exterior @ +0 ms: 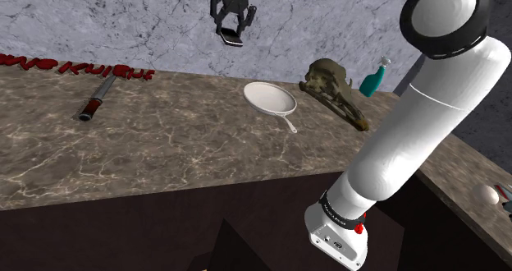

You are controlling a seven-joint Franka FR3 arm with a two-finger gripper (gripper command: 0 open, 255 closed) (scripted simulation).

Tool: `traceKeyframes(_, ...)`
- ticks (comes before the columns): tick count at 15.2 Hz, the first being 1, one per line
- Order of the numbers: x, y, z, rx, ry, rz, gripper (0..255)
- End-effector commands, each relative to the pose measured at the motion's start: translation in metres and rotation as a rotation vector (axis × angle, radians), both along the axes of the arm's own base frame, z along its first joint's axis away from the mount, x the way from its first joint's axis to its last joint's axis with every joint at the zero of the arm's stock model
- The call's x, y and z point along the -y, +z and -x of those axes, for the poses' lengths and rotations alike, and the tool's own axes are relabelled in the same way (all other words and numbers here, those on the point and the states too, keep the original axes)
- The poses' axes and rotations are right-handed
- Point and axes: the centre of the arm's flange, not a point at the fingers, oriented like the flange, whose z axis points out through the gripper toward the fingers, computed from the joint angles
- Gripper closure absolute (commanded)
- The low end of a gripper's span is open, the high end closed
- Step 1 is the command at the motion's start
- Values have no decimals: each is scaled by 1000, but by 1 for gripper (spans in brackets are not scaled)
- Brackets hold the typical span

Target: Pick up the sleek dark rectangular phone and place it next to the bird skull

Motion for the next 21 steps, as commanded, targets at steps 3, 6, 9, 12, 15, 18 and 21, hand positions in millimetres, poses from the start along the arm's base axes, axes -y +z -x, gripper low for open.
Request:
traceKeyframes(3, 34, 0, 40, 0, 1, -1, 255)
traceKeyframes(6, 62, 0, 68, 0, 1, -1, 255)
traceKeyframes(9, 89, 0, 97, 0, 1, -1, 255)
traceKeyframes(12, 117, 0, 126, 0, 1, -1, 255)
traceKeyframes(15, 144, 0, 154, 0, 1, -1, 255)
traceKeyframes(18, 172, 0, 183, 0, 1, -1, 255)
traceKeyframes(21, 199, 0, 211, 0, 1, -1, 255)
